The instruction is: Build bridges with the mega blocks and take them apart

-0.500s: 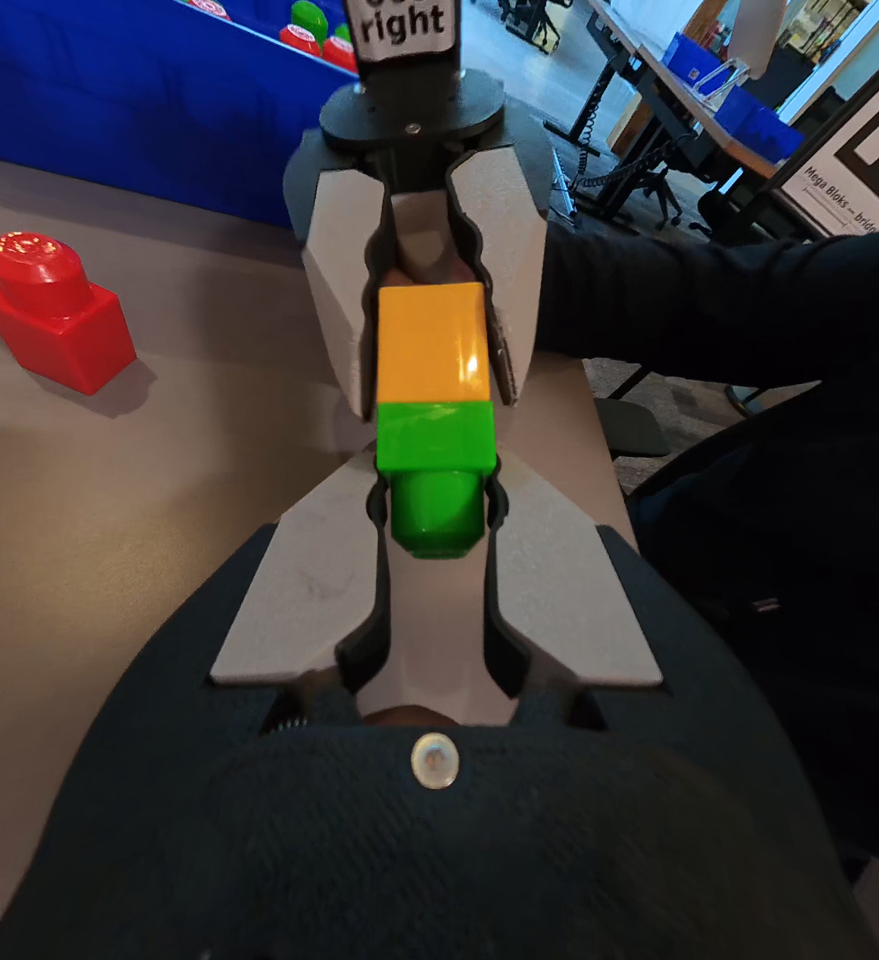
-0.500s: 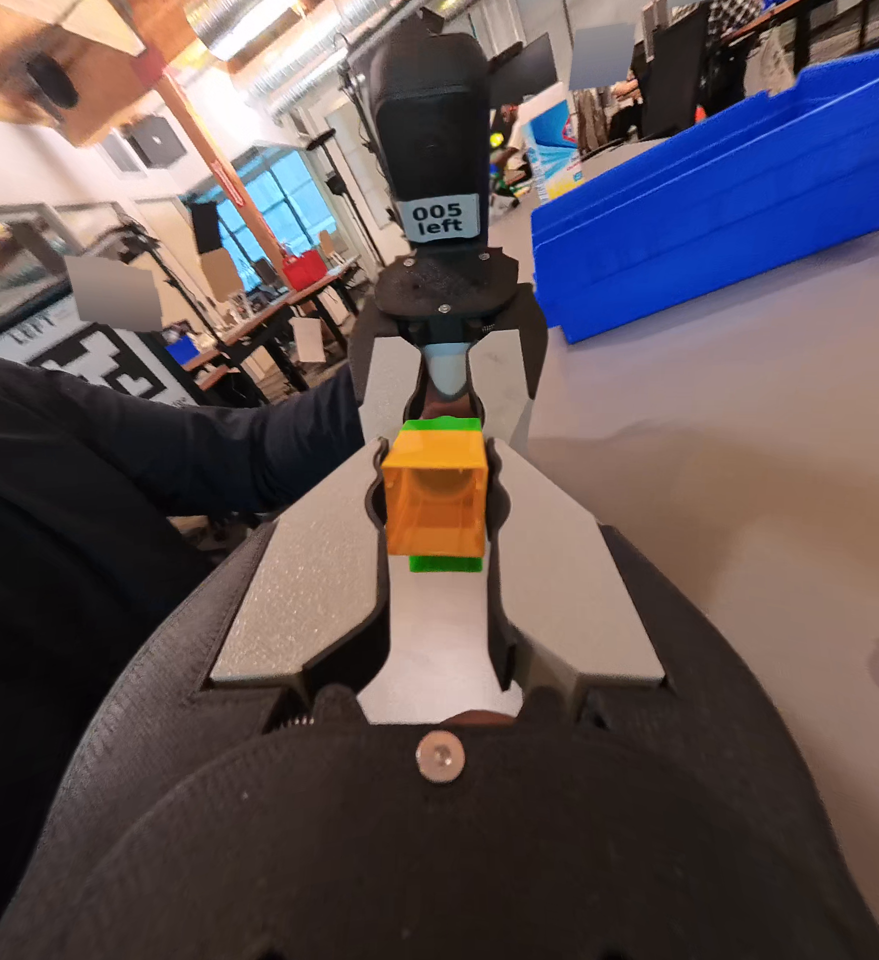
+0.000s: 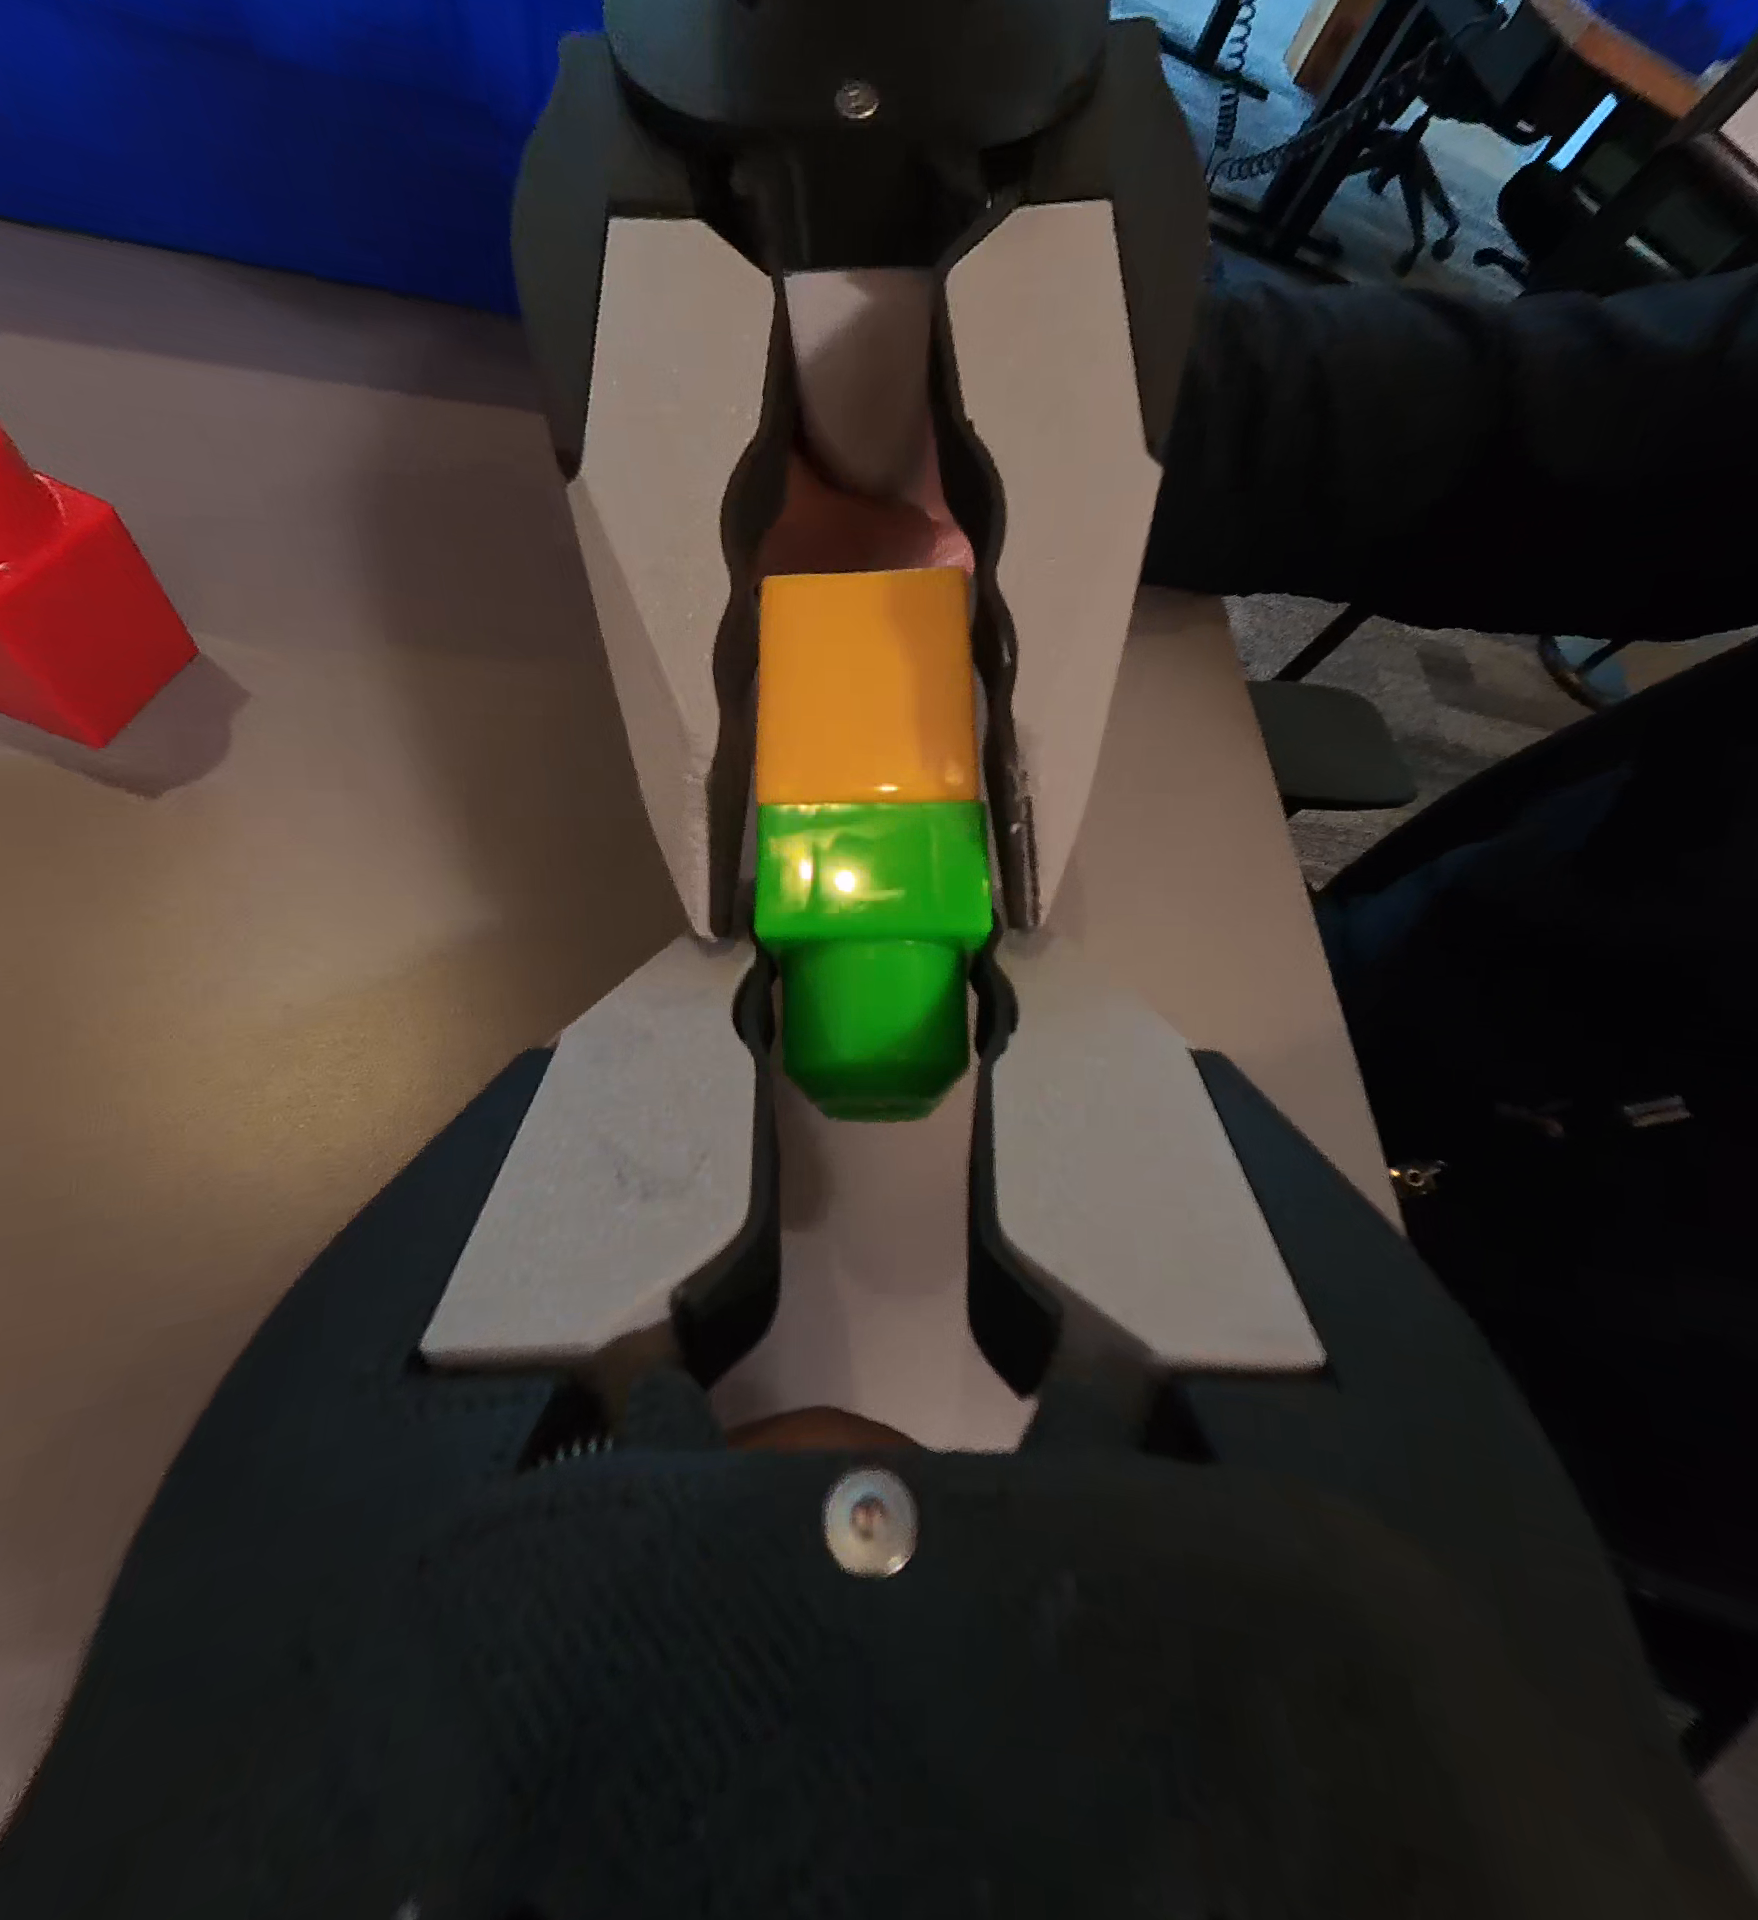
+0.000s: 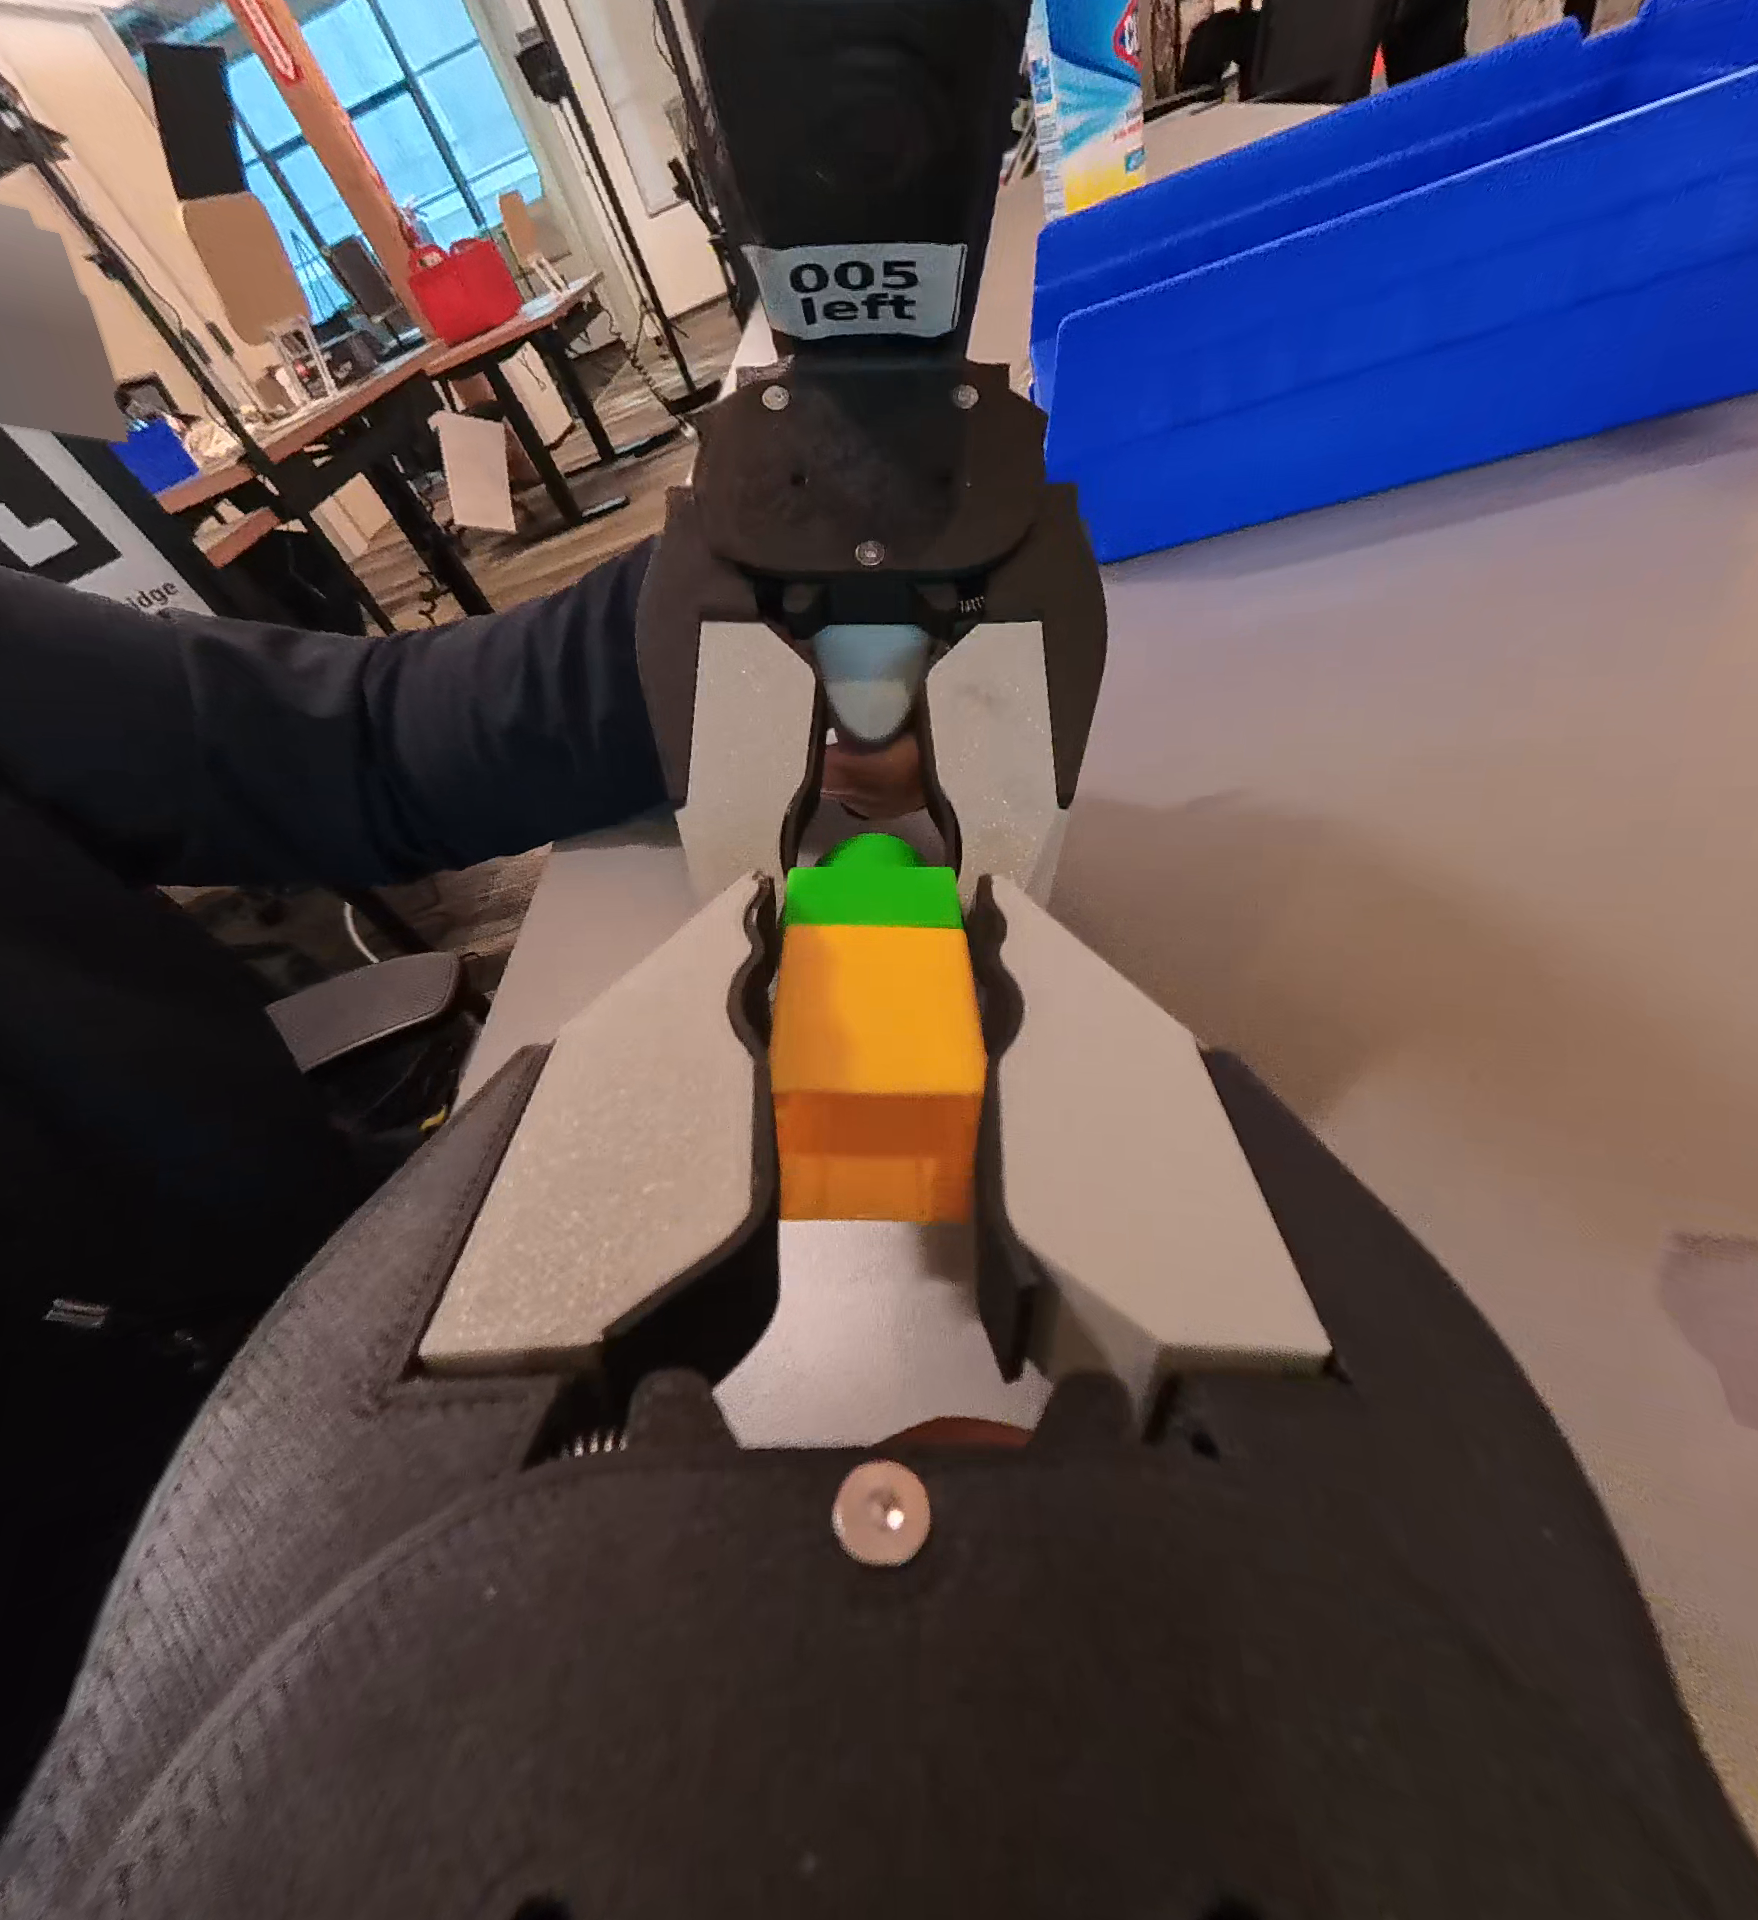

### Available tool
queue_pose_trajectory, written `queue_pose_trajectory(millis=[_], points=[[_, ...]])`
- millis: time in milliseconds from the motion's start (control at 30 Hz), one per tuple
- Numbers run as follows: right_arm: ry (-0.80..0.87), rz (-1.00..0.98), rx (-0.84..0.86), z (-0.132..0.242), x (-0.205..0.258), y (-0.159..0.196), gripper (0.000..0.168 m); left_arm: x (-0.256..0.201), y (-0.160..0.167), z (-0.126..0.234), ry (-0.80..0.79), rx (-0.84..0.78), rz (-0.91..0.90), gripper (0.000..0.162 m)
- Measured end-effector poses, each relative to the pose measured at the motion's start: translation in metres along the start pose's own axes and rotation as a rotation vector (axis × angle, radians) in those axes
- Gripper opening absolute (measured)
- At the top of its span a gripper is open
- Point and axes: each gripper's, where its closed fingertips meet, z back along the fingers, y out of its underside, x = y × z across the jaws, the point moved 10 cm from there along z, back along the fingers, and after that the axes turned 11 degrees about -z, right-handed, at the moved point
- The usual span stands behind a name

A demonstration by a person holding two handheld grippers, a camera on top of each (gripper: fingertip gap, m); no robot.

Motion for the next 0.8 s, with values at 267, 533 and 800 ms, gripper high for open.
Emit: queue_pose_trajectory(millis=[267, 533, 800], points=[[-0.039, -0.048, -0.067, 0.008, -0.001, -0.006, 0.035, 0.003, -0.004, 0.005, 0.022, -0.093, 0.047, 0.034], [-0.04, -0.068, -0.173, 0.024, -0.003, -0.013, 0.035, 0.003, -0.002, -0.001, -0.001, -0.058, 0.046, 0.038], [-0.049, -0.065, -0.168, 0.018, -0.004, -0.012, 0.035, 0.004, -0.003, -0.006, 0.015, -0.085, 0.072, 0.032]])
